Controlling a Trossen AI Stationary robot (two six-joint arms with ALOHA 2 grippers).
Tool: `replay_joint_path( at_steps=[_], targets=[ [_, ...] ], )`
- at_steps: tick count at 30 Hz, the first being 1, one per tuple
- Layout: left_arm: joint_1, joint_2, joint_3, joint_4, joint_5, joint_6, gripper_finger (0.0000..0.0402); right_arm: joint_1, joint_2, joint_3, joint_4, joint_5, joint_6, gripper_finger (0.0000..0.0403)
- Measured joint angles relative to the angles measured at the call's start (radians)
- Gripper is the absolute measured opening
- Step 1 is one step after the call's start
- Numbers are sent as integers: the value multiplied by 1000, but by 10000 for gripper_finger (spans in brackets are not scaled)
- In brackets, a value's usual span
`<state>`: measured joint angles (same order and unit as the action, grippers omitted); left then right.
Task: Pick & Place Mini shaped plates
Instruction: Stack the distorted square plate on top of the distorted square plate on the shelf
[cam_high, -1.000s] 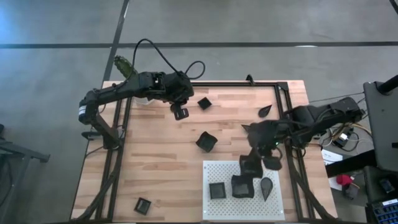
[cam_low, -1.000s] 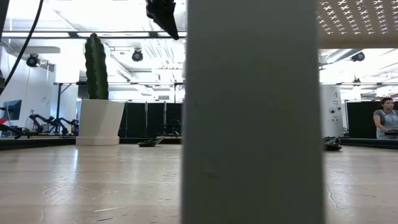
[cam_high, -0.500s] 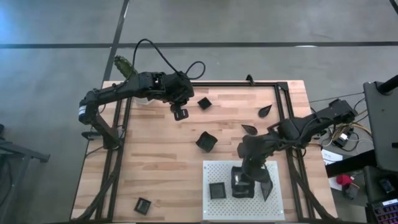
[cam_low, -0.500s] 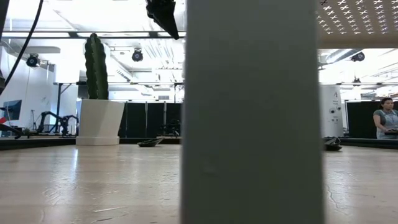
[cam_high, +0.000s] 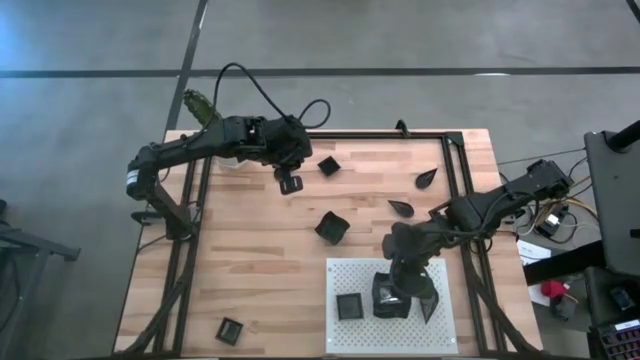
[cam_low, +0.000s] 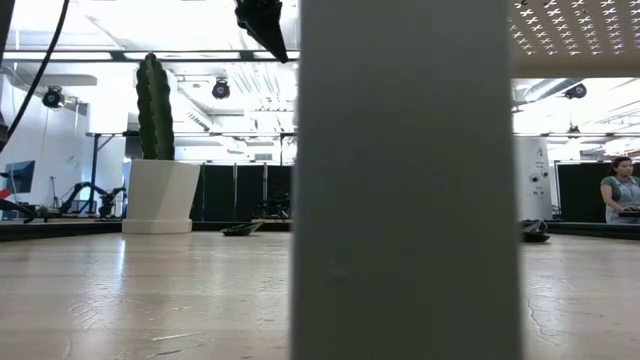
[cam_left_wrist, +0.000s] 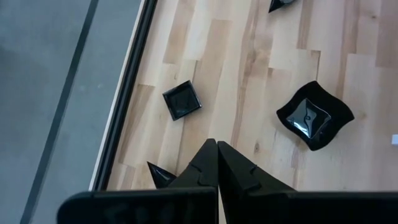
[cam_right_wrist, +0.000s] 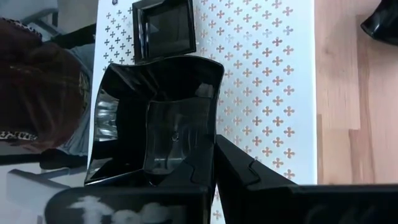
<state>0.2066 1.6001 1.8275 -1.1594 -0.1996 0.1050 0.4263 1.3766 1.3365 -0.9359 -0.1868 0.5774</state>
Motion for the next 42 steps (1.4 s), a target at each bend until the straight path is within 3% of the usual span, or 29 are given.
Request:
replay_joint_path(
  at_steps=[5, 32, 42],
  targets=[
    [0, 0, 0, 0, 0, 0, 0, 4, 0, 0, -2, -39, 0, 8],
    [0, 0, 0, 0, 0, 1, 0, 10, 3, -28, 8, -40, -5, 10],
    [0, 0, 0, 0, 0, 1, 0, 10, 3, -28, 20, -40, -5, 78]
  ],
)
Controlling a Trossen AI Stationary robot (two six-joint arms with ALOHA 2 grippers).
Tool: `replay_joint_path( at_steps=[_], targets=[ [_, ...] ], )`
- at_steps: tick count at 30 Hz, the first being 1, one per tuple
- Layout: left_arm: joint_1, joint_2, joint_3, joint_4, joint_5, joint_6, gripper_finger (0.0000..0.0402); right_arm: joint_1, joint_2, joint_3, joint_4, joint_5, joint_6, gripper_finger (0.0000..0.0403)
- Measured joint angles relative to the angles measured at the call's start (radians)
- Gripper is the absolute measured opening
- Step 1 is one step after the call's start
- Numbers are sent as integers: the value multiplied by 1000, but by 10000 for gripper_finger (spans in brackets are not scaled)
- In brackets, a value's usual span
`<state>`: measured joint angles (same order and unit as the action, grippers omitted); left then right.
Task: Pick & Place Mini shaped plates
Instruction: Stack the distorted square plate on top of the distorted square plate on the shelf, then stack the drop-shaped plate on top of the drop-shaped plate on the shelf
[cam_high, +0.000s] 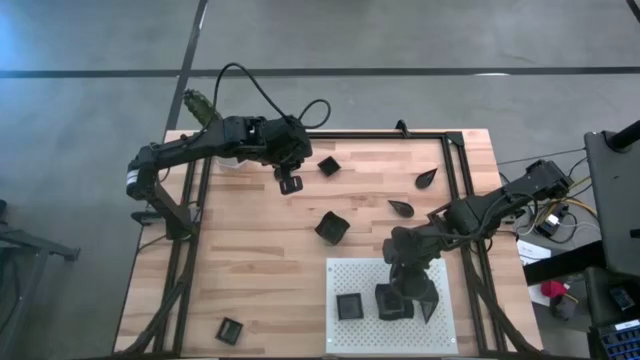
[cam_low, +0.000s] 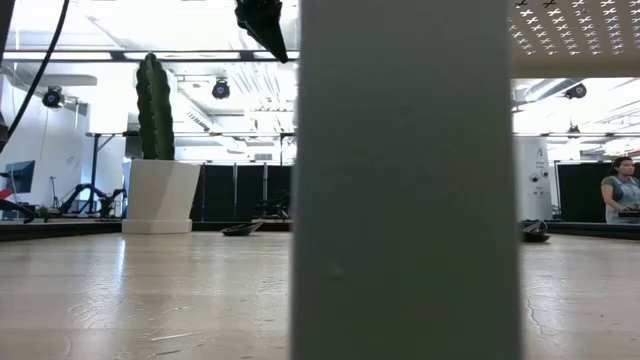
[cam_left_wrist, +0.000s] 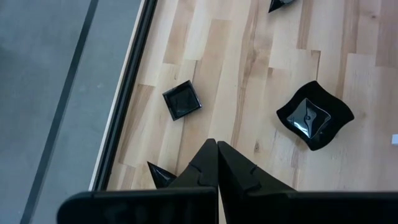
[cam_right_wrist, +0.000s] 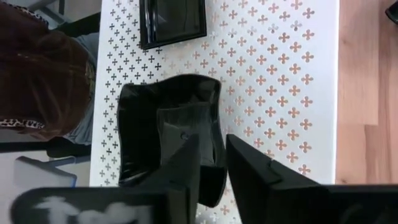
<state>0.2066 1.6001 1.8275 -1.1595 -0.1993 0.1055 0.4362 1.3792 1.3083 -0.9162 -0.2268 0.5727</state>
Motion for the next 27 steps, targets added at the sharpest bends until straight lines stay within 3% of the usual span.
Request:
replay_joint_path(
  at_steps=[7, 14, 20, 27],
  targets=[
    [0, 0, 0, 0, 0, 0, 0, 0, -4, 5, 10, -2, 2, 115],
    [0, 0, 0, 0, 0, 0, 0, -2, -50, 7, 3, 72, -5, 104],
    [0, 0, 0, 0, 0, 8, 0, -4, -170, 7, -75, 308, 23, 80],
    [0, 0, 0, 0, 0, 10, 0, -50, -317, -2, -332, 604, 236, 66]
  ],
)
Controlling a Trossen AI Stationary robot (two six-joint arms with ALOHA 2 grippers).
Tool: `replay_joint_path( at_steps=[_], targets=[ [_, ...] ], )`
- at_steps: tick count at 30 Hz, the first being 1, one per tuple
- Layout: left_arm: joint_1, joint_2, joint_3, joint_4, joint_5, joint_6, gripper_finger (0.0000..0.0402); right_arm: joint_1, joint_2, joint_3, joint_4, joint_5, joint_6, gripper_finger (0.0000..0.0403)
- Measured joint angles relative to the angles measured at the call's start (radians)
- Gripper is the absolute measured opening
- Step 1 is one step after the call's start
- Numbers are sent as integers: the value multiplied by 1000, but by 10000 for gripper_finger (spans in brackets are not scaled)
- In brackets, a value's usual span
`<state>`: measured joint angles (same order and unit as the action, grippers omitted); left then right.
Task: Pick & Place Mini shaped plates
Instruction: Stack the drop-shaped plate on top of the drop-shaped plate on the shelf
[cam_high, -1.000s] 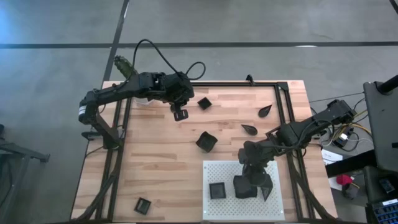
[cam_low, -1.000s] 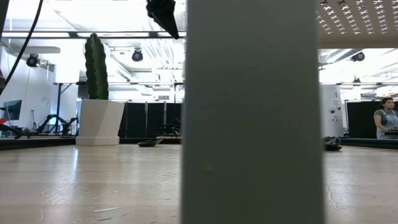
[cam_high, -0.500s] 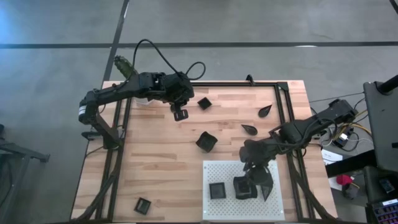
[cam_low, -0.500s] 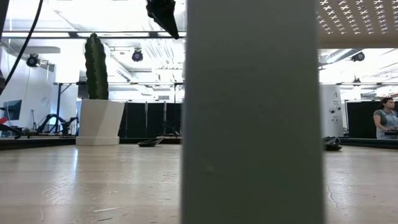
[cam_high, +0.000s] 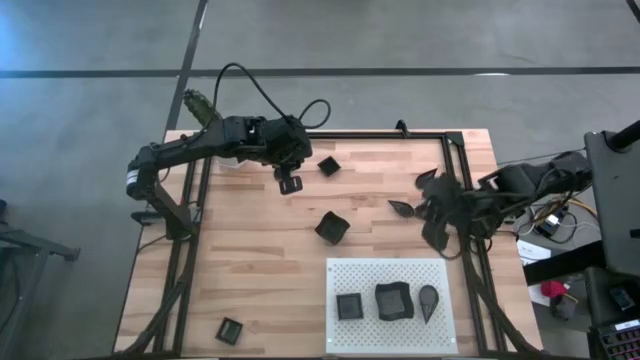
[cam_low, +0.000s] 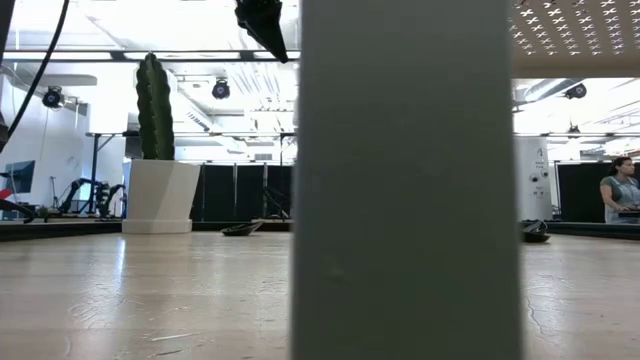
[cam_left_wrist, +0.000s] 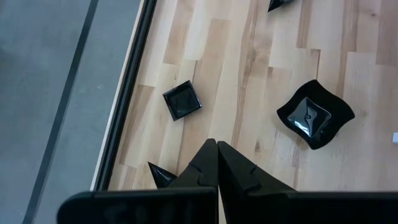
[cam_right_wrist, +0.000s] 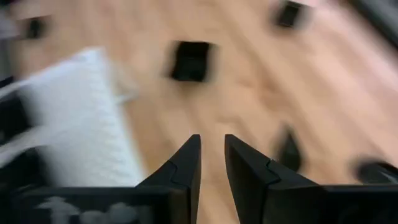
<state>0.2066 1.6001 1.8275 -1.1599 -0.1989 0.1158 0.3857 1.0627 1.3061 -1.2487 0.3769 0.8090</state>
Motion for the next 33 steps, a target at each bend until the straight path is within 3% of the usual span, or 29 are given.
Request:
replay_joint_path(
  at_steps=[3, 7, 26, 33],
  targets=[
    [0, 0, 0, 0, 0, 0, 0, -23, -48, -22, -130, 86, 117, 66],
    [0, 0, 0, 2, 0, 0, 0, -45, -115, -83, -205, 98, 192, 69],
    [0, 0, -1, 199, 0, -73, 0, -46, -610, -474, -213, 40, 265, 63],
    [0, 0, -1, 210, 0, -112, 0, -46, -696, -534, -159, 35, 235, 61]
  ],
)
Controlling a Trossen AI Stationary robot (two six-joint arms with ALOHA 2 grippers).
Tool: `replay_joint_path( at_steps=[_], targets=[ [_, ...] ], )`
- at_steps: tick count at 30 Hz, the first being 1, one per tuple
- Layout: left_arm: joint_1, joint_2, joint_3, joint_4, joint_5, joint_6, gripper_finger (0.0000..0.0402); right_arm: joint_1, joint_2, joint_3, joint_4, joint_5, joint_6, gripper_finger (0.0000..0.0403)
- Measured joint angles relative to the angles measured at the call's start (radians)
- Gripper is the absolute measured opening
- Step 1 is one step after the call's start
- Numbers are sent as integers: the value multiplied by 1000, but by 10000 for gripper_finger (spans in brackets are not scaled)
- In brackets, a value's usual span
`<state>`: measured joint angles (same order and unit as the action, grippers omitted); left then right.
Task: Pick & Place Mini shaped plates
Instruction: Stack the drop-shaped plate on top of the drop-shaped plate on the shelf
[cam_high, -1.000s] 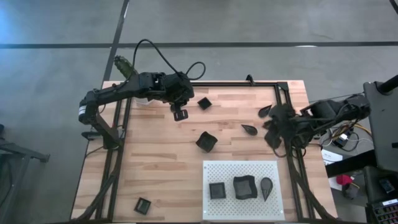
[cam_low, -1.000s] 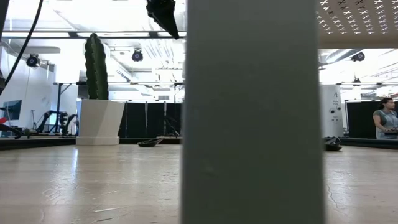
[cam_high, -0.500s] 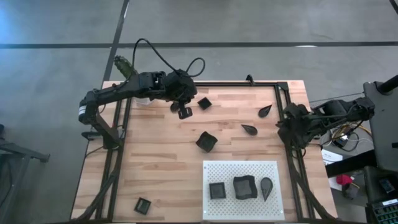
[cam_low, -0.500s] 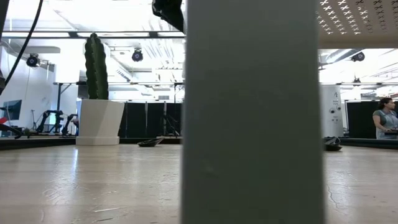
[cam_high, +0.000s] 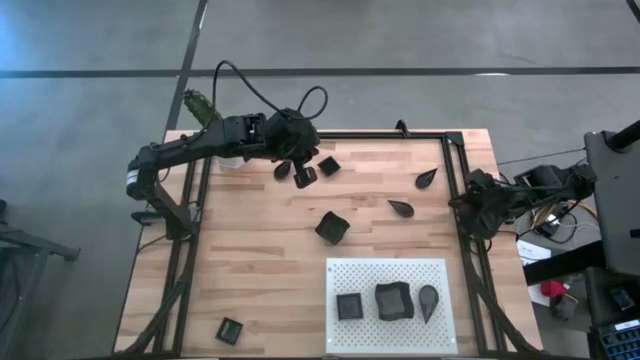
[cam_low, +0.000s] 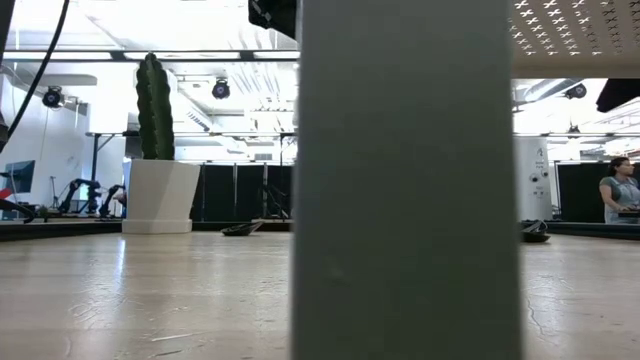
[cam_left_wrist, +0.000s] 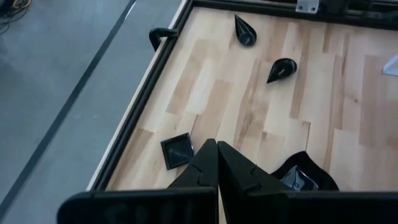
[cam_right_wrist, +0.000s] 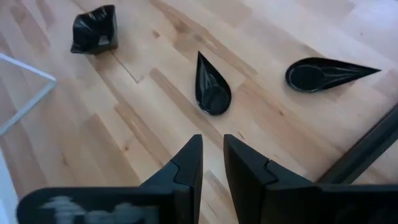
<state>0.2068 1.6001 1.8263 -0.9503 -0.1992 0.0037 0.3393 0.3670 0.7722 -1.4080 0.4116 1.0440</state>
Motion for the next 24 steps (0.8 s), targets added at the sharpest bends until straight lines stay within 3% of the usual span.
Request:
replay_joint_path(
  at_steps=[6, 17, 24],
  targets=[
    [0, 0, 0, 0, 0, -4, 0, 0, 7, 1, 10, 60, 35, 54],
    [0, 0, -65, 45, -1, -9, 0, 0, 141, 1, 65, 293, 236, 52],
    [-1, 1, -110, 68, 0, 24, 0, 0, 268, 1, 64, 320, 391, 52]
  ],
)
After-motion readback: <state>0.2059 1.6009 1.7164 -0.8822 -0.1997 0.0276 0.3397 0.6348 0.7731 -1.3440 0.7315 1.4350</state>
